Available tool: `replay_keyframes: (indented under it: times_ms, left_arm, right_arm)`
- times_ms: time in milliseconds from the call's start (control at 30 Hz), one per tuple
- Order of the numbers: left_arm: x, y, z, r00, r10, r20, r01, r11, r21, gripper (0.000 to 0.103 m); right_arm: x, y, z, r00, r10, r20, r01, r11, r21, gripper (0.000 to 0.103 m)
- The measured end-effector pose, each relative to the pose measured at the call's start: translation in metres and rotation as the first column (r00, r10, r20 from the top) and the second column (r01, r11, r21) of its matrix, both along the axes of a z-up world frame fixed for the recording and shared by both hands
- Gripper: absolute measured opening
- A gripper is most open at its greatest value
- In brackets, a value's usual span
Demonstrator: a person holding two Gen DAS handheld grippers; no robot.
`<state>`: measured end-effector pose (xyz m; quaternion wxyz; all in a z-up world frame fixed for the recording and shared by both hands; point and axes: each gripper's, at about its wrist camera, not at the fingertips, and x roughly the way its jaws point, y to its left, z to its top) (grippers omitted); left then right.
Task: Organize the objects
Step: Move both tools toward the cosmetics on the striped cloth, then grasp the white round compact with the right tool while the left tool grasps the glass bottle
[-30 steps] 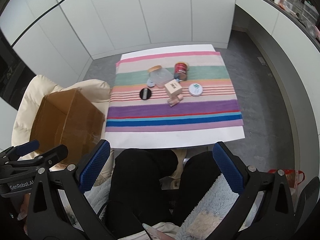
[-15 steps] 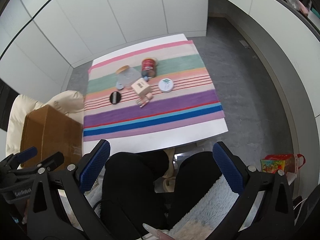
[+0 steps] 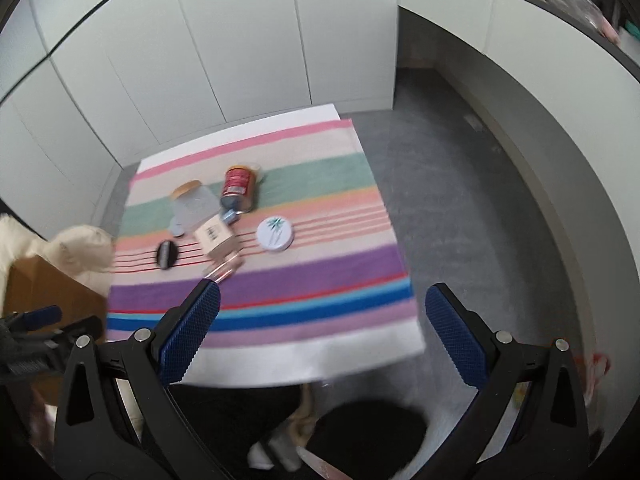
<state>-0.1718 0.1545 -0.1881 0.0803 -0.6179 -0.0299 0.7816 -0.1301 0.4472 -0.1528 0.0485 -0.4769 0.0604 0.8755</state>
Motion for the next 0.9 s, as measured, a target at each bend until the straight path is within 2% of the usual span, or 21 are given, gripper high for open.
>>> replay_keyframes:
  times_ms: [33, 100, 200, 300, 367, 400, 433, 533, 667, 800, 867, 900]
  left_arm:
    - [-0.007, -0.002, -0.007, 0.999, 0.033, 0.008, -0.033, 0.999, 0.013, 0.100]
    - [-0.020, -0.006, -0.019, 0.996, 0.092, -0.010, -0.092, 0.996, -0.016, 0.099]
    - [-0.036, 0.003, -0.034, 0.995, 0.057, -0.084, -0.067, 0.989, -0.130, 0.099]
    - [-0.047, 0.016, -0.050, 0.994, 0.005, -0.111, -0.026, 0.982, -0.185, 0.099]
    - [-0.055, 0.022, -0.062, 0.996, -0.003, -0.093, -0.014, 0.983, -0.185, 0.099]
    - [-0.058, 0.024, -0.066, 0.996, 0.034, -0.082, -0.048, 0.983, -0.179, 0.099]
    - [-0.060, 0.026, -0.071, 0.997, 0.028, -0.071, -0.040, 0.984, -0.174, 0.099]
    - [-0.067, 0.030, -0.085, 0.997, 0.033, -0.065, -0.044, 0.985, -0.169, 0.099]
    - [-0.069, 0.035, -0.104, 0.999, 0.038, -0.023, -0.042, 0.986, -0.163, 0.099]
    - [-0.070, 0.040, -0.123, 0.998, 0.064, 0.021, -0.060, 0.988, -0.143, 0.099]
    - [-0.071, 0.041, -0.129, 0.996, 0.086, 0.036, -0.081, 0.989, -0.122, 0.099]
    - [-0.071, 0.042, -0.131, 0.994, 0.097, 0.039, -0.092, 0.989, -0.117, 0.099]
  right_arm:
    - [-0.007, -0.001, -0.005, 1.000, 0.010, 0.001, -0.010, 0.999, 0.037, 0.103]
    - [-0.027, 0.001, -0.020, 1.000, 0.011, 0.002, -0.011, 0.994, 0.105, 0.103]
    - [-0.052, 0.009, -0.043, 1.000, 0.011, -0.004, -0.010, 0.998, 0.063, 0.103]
    - [-0.078, 0.010, -0.072, 0.999, 0.051, 0.009, -0.051, 0.999, 0.013, 0.103]
    - [-0.088, 0.009, -0.091, 0.996, 0.089, 0.009, -0.089, 0.996, -0.029, 0.103]
    - [-0.095, 0.007, -0.101, 0.994, 0.110, 0.007, -0.110, 0.993, -0.049, 0.103]
    - [-0.097, 0.005, -0.108, 0.993, 0.121, 0.003, -0.121, 0.991, -0.057, 0.103]
    - [-0.114, -0.005, -0.132, 0.988, 0.155, 0.014, -0.154, 0.987, -0.053, 0.098]
    - [-0.131, -0.026, -0.156, 0.969, 0.249, 0.010, -0.248, 0.968, -0.042, 0.098]
    - [-0.145, -0.043, -0.181, 0.949, 0.314, 0.024, -0.312, 0.948, -0.068, 0.098]
    - [-0.151, -0.051, -0.192, 0.938, 0.345, 0.030, -0.343, 0.938, -0.046, 0.087]
    - [-0.153, -0.055, -0.197, 0.931, 0.362, 0.036, -0.361, 0.932, -0.038, 0.078]
